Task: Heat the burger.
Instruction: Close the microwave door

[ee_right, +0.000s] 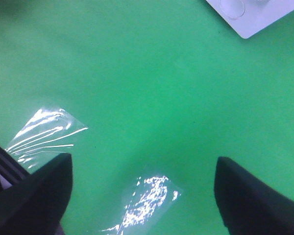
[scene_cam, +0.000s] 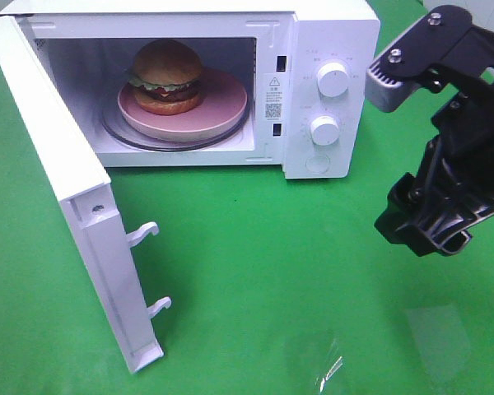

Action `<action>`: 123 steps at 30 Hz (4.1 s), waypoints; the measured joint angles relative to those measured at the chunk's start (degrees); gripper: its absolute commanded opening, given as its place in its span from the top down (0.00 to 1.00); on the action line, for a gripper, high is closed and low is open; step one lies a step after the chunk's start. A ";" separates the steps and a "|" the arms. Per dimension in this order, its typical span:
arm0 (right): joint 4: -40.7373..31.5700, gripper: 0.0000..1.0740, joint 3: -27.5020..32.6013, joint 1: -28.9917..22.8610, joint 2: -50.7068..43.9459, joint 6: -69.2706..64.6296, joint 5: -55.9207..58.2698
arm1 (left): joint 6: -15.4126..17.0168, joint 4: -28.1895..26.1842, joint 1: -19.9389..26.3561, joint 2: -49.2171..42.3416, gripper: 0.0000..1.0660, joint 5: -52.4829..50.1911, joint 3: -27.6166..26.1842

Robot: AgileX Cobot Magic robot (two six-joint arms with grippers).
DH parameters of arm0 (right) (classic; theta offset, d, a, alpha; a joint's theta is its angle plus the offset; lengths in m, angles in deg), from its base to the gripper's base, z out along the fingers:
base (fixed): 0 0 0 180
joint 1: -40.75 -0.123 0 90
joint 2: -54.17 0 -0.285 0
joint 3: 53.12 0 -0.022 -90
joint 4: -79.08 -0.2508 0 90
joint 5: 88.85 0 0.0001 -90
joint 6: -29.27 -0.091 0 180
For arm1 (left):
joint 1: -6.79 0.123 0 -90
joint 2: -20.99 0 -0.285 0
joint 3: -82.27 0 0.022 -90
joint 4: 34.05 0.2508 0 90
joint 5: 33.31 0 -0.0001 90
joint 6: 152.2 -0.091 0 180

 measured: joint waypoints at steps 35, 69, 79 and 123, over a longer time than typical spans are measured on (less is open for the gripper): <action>-7.73 0.29 7.16 27.67 -41.31 -2.98 8.94 | 0.00 0.00 0.00 0.00 0.05 0.00 0.00; -7.73 0.29 20.28 34.66 -67.32 -4.70 10.43 | 0.00 0.00 0.00 0.00 0.05 0.00 0.00; -7.73 0.29 20.28 34.66 -67.32 -4.70 10.43 | 0.00 0.00 0.00 0.00 0.05 0.00 0.00; -7.73 0.29 20.28 34.66 -67.32 -4.70 10.43 | 0.00 0.00 0.00 0.00 0.05 0.00 0.00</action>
